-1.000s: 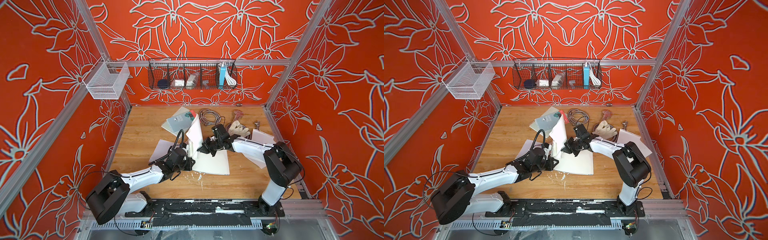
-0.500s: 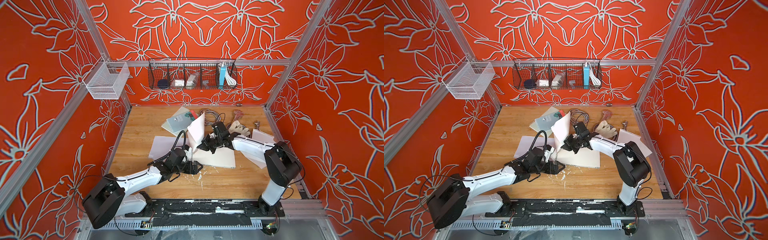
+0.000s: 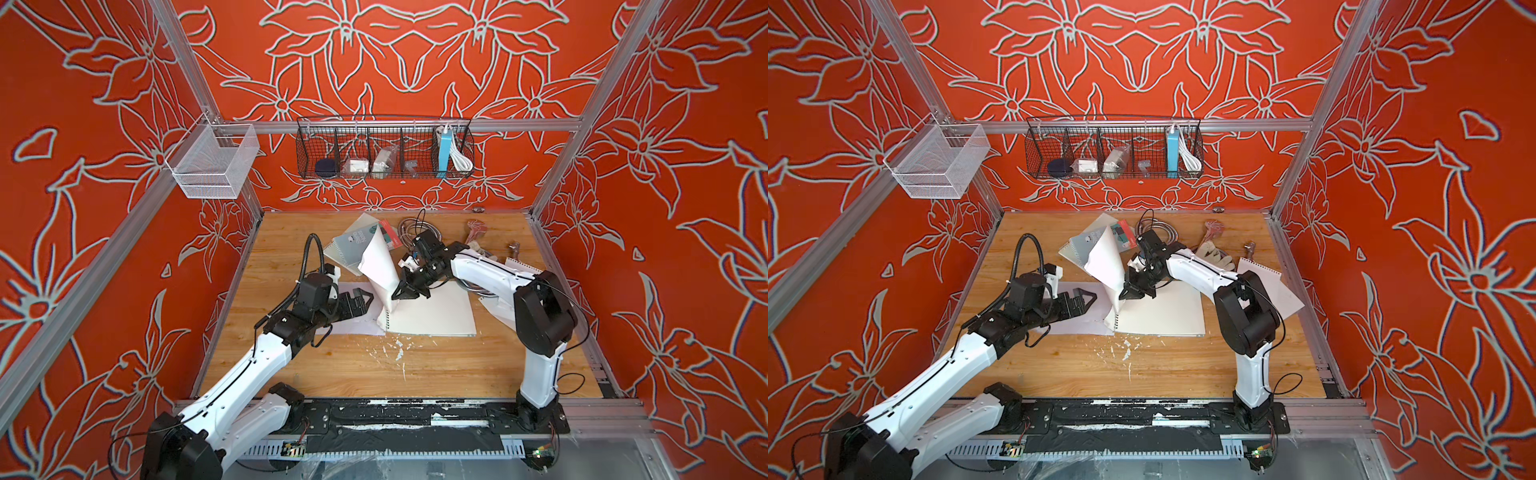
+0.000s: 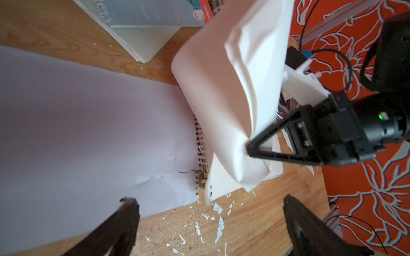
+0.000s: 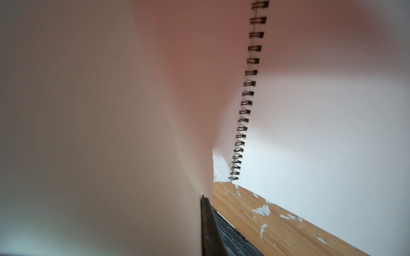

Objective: Tear off pages from different notebooks
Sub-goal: Tear off the paper from the notebook.

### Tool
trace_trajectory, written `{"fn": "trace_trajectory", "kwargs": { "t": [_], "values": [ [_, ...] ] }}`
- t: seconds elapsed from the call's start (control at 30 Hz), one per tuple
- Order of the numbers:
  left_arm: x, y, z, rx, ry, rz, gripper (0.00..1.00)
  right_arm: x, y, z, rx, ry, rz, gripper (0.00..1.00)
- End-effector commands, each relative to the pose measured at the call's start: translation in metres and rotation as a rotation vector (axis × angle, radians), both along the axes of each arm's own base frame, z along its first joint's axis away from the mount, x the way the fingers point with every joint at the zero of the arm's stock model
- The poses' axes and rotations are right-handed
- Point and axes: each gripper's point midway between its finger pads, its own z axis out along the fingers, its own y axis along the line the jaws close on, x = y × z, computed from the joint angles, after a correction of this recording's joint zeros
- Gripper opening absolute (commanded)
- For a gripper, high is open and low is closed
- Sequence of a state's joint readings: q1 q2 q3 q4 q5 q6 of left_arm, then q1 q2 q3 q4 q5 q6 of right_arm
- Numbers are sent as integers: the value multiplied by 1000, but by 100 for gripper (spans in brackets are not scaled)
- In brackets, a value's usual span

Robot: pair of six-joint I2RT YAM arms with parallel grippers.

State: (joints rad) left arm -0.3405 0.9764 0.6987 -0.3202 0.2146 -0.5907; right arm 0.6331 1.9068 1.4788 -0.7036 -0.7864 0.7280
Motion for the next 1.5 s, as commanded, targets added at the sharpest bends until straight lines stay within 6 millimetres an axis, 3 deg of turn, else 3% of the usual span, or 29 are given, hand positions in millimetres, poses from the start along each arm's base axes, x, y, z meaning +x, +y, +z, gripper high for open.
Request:
{"fn": "trace_trajectory", "kwargs": {
  "t": [0.0, 0.17, 0.37, 0.53, 0.77, 1.0, 1.17, 1.3, 1.47],
  "values": [
    [23, 18, 9, 33, 2, 33, 96, -21, -15, 26, 15, -92, 142, 0],
    [65, 13, 10, -28, 52, -26, 96, -45, -28, 41, 66, -147, 200, 0],
    [100, -38, 2, -176, 53, -303, 96, -66, -40, 42, 165, -163, 187, 0],
    [114, -57, -37, -222, 152, -440, 95, -66, -44, 45, 220, -156, 166, 0],
    [104, -77, -78, -200, 239, -603, 94, -68, -46, 43, 275, -117, 148, 0],
    [91, -103, -110, -223, 293, -692, 93, -70, -51, 59, 342, -128, 157, 0],
    [86, -119, -110, -285, 326, -741, 93, -71, -58, 59, 344, -130, 143, 0],
    [78, -126, -98, -385, 352, -780, 93, -69, -65, 57, 325, -136, 122, 0],
    [72, -122, -91, -472, 384, -802, 95, -67, -71, 57, 311, -154, 108, 0]
  ]
}}
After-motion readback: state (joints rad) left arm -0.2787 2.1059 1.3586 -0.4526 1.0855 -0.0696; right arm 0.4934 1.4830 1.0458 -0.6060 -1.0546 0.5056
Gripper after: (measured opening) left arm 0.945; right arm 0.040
